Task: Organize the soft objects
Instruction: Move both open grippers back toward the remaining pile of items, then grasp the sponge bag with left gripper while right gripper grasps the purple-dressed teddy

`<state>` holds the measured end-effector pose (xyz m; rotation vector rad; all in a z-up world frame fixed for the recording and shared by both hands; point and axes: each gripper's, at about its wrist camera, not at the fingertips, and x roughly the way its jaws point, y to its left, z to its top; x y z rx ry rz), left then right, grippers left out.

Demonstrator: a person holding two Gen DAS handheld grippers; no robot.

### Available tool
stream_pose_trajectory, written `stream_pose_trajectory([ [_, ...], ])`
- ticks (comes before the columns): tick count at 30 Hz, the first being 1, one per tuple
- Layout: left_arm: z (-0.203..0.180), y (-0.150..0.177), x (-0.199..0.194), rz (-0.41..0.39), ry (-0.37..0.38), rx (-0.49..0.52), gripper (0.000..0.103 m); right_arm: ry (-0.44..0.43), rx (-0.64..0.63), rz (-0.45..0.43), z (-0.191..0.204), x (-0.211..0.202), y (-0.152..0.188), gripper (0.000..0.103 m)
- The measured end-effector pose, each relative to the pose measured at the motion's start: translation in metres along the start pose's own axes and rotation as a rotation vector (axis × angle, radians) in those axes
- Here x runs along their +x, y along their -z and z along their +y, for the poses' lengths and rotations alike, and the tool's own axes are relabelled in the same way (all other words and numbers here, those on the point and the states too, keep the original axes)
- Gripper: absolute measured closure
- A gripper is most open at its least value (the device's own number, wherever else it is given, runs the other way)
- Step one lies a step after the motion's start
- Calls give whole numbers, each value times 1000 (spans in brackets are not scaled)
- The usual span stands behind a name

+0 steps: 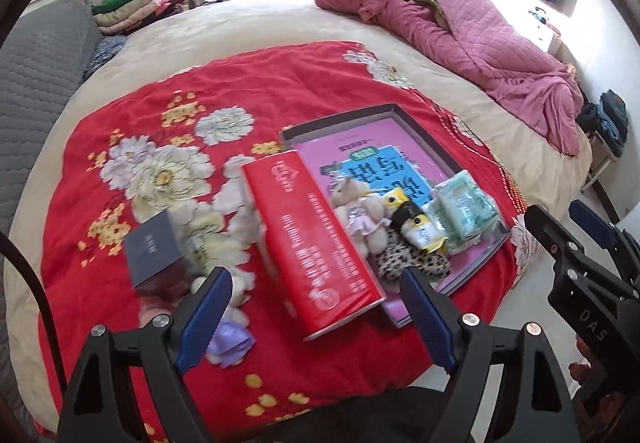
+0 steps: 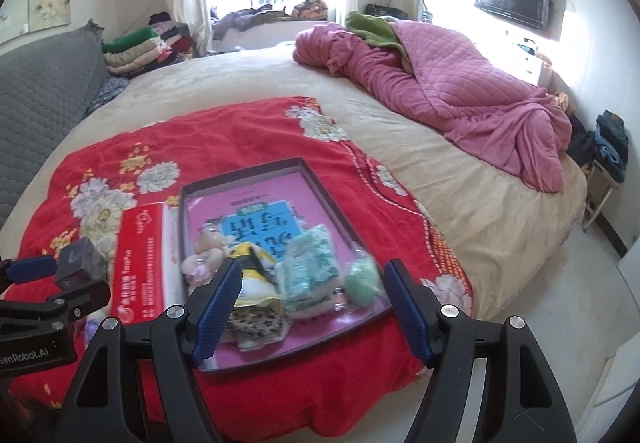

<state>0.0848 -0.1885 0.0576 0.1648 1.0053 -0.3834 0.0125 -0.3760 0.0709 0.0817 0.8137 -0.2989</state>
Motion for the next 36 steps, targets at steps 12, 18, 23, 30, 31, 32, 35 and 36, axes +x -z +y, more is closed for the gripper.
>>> stream_pose_trajectory([
  [12, 71, 22, -32, -25, -53, -95, 18, -99, -97, -39, 72, -29, -6, 29],
  [18, 117, 38, -43, -31, -96, -163, 18, -164, -122, -37, 111, -38, -5, 29],
  [23, 156, 51, -46, -26, -147, -206, 18, -276, -140, 4, 149, -37, 2, 29],
  [30, 202, 72, -26, 27, -182, -273, 18, -340, -208, 73, 198, -21, 22, 28],
  [31, 206, 75, -22, 38, -182, -281, 18, -343, -214, 84, 202, -18, 26, 28],
  [32, 210, 78, -16, 51, -182, -291, 18, -347, -221, 96, 208, -14, 30, 29],
  [35, 218, 84, 0, 76, -175, -310, 18, -344, -244, 121, 217, -4, 39, 28],
  [36, 219, 85, 4, 81, -169, -310, 18, -346, -248, 130, 220, 0, 43, 28],
])
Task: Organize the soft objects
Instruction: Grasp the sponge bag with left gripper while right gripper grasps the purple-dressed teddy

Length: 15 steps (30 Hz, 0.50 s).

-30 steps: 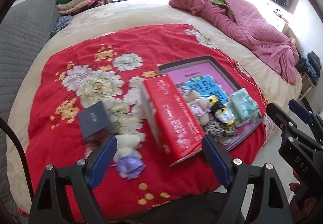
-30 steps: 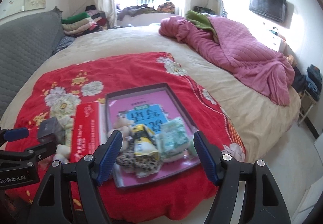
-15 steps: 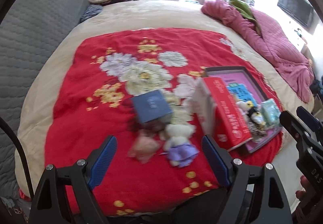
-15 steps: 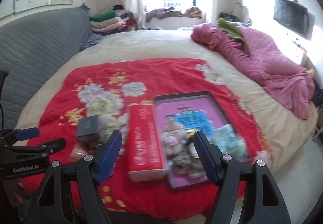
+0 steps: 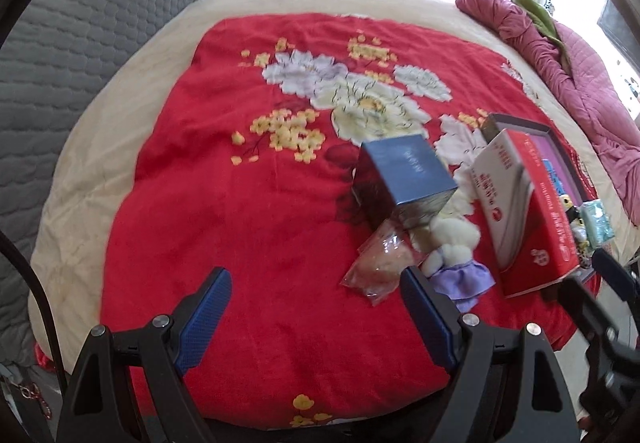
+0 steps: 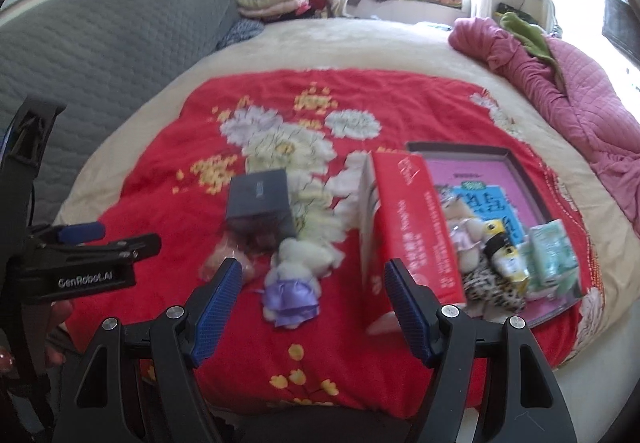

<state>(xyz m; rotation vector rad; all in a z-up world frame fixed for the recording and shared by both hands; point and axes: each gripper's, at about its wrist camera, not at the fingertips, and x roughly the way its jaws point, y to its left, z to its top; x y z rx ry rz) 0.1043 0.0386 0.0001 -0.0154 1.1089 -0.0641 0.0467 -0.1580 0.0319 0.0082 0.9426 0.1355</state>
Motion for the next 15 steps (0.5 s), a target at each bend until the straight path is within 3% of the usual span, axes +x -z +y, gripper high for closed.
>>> stream_pose_trajectory([
  [8, -16, 2, 44, 59, 88, 75, 17, 5, -16, 97, 9, 46, 20, 28],
  [15, -24, -4, 78, 130, 160, 50, 17, 27, -4, 167, 8, 85, 32, 28],
])
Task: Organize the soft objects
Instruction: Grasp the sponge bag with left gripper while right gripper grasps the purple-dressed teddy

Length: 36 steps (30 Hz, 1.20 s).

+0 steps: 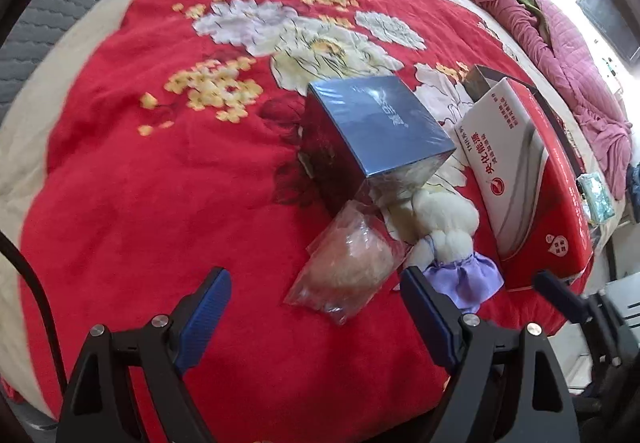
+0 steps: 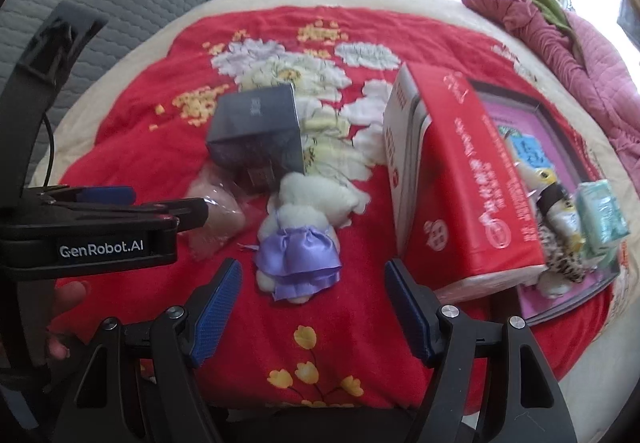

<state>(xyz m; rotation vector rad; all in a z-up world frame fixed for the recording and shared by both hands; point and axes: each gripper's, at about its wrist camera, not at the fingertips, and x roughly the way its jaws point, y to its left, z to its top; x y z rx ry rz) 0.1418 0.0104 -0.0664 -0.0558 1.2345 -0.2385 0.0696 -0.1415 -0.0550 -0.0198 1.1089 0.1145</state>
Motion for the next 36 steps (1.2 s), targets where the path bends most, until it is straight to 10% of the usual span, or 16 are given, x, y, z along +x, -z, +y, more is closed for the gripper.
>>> stream_pose_trajectory([
  [17, 16, -11, 44, 77, 185, -71, 17, 72, 4, 73, 13, 63, -7, 29],
  [19, 16, -11, 44, 70, 190, -75, 17, 64, -5, 69, 16, 66, -8, 42],
  [28, 14, -13, 46, 81, 284, -91, 58, 55, -20, 37, 17, 54, -9, 62],
  [36, 4, -5, 23, 34, 221, -62, 60, 57, -15, -46, 5, 11, -5, 62],
])
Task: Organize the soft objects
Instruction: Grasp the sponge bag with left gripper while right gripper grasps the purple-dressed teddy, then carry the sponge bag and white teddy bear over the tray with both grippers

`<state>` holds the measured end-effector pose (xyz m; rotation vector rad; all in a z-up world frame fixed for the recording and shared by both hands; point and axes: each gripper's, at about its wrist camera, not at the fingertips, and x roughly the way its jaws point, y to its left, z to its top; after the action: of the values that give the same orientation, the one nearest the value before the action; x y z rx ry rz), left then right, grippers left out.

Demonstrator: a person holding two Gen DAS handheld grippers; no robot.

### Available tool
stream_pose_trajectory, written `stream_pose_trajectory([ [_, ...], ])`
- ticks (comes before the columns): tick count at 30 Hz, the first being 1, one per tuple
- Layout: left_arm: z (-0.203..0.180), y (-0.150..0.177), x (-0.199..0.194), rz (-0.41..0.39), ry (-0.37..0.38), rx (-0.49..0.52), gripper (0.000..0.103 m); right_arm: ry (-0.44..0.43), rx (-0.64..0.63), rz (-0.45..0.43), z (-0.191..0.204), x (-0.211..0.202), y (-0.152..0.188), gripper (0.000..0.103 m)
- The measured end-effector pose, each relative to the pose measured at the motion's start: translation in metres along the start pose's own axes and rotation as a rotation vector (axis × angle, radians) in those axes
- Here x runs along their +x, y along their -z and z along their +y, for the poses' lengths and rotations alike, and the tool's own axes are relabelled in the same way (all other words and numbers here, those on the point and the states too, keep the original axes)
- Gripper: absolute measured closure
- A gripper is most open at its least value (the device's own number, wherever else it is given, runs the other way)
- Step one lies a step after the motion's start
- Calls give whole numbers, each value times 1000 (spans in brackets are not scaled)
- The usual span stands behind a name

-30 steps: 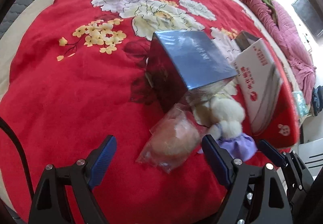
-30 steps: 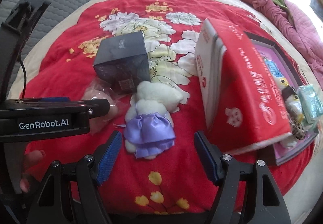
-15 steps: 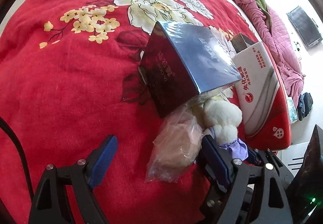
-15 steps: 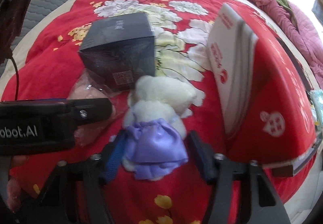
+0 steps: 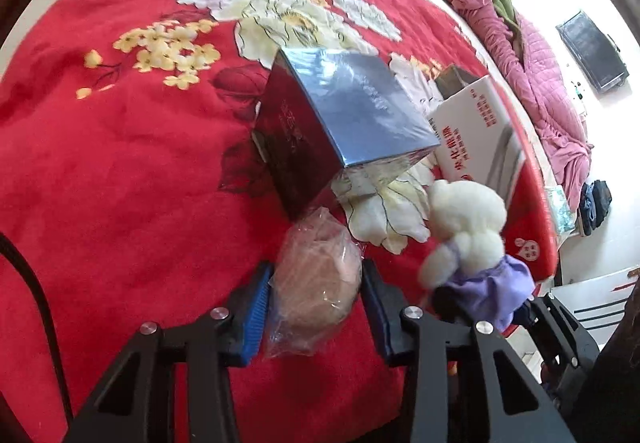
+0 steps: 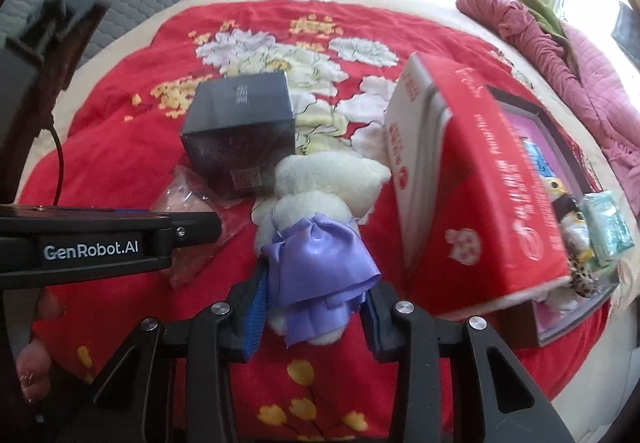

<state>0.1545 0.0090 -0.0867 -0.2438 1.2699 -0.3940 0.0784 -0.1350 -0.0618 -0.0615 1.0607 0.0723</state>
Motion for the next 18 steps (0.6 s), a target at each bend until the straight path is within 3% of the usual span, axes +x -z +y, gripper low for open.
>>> stream_pose_trajectory([
  [11, -47, 5, -85, -147, -50, 90, 59, -60, 32, -188, -20, -84, -11, 62],
  [18, -109, -2, -112, -203, -44, 188, 59, -9, 114, -295, -80, -129, -22, 62],
])
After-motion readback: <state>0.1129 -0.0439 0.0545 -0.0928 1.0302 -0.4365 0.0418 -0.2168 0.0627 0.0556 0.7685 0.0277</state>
